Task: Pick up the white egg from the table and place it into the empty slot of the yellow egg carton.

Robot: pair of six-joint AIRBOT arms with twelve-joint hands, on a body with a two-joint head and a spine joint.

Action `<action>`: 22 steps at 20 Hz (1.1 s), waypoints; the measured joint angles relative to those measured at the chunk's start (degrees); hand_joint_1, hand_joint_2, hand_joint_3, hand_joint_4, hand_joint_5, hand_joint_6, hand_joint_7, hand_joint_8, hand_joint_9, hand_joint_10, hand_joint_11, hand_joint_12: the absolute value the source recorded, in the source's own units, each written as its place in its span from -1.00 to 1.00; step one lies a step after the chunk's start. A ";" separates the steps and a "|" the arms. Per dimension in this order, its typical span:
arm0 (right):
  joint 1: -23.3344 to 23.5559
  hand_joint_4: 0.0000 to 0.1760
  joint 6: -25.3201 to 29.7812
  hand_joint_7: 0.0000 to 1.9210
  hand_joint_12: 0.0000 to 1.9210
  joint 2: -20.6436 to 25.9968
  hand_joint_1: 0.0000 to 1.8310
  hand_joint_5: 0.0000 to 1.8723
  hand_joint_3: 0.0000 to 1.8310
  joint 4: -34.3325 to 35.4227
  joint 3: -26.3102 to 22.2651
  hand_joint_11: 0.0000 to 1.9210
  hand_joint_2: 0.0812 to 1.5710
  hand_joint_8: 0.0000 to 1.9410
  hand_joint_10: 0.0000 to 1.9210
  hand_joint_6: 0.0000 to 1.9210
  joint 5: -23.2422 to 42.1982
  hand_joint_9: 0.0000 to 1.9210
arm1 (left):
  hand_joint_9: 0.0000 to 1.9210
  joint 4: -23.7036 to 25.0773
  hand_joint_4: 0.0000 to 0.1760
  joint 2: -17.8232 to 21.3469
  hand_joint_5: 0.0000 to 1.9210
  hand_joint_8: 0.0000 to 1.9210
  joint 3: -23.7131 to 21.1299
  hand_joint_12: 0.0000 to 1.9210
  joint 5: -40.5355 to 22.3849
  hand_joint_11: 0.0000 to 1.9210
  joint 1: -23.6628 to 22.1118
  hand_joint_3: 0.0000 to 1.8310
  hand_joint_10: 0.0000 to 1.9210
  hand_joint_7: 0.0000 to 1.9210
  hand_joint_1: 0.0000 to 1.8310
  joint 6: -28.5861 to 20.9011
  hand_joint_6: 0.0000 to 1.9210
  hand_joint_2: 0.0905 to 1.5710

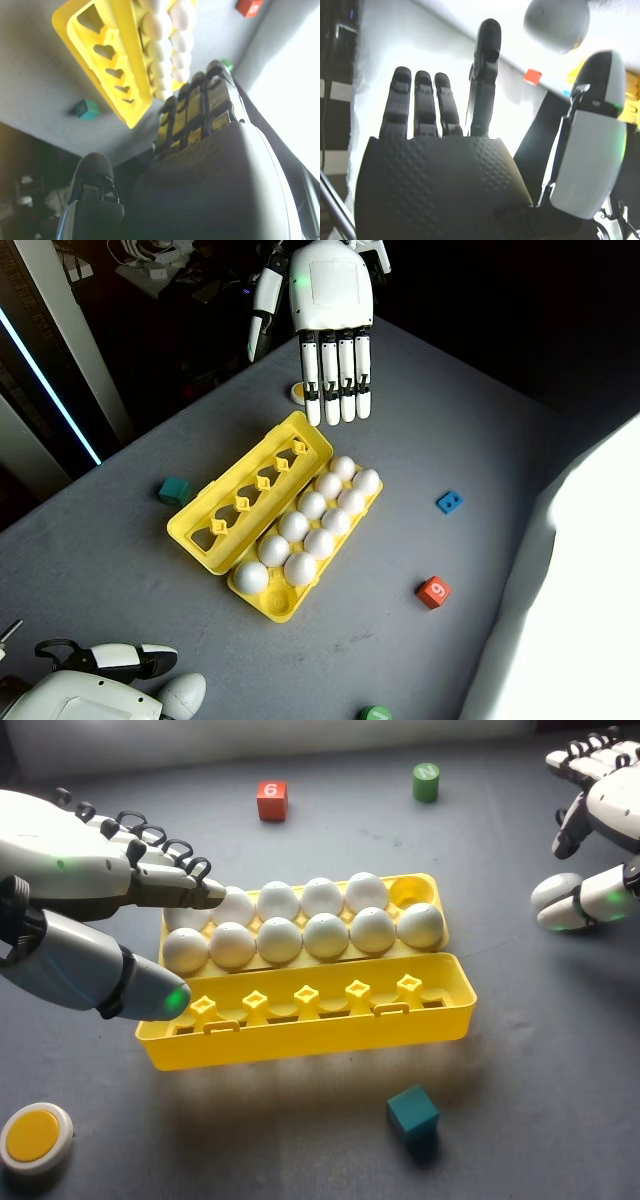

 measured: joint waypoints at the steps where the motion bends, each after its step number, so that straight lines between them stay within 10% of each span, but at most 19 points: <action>1: 0.00 -0.74 0.00 -1.00 -1.00 -0.37 -0.30 0.04 -1.00 -0.20 0.20 -1.00 -0.08 -1.00 -1.00 -0.99 0.02 -1.00 | -0.99 0.02 -1.00 0.00 -0.96 -0.99 0.04 -1.00 0.00 -1.00 0.00 -0.99 -0.99 -0.98 -1.00 0.00 -0.99 0.58; 2: 0.00 -0.67 0.00 -1.00 -1.00 -0.76 -0.29 0.06 -1.00 -0.37 0.50 -1.00 -0.09 -1.00 -1.00 -0.98 0.02 -1.00 | -1.00 0.02 -1.00 0.00 -0.97 -1.00 0.07 -1.00 0.00 -1.00 0.00 -0.99 -1.00 -0.99 -1.00 0.00 -1.00 0.57; 3: 0.00 -1.00 0.00 -1.00 -1.00 -1.09 -0.23 0.06 -1.00 -0.37 0.94 -1.00 -0.08 -1.00 -1.00 -0.98 -0.04 -1.00 | -0.99 0.00 -1.00 0.00 -0.95 -0.99 0.11 -1.00 0.00 -1.00 0.00 -1.00 -1.00 -0.98 -1.00 0.00 -0.99 0.57; 22: -0.04 -1.00 -0.20 -1.00 -1.00 -2.60 -0.12 0.10 -0.99 -0.85 2.49 -1.00 0.00 -1.00 -1.00 -0.99 0.00 -1.00 | -0.99 0.02 -1.00 0.00 -0.95 -0.99 0.46 -1.00 0.00 -1.00 0.02 -1.00 -1.00 -0.98 -1.00 0.02 -0.99 0.55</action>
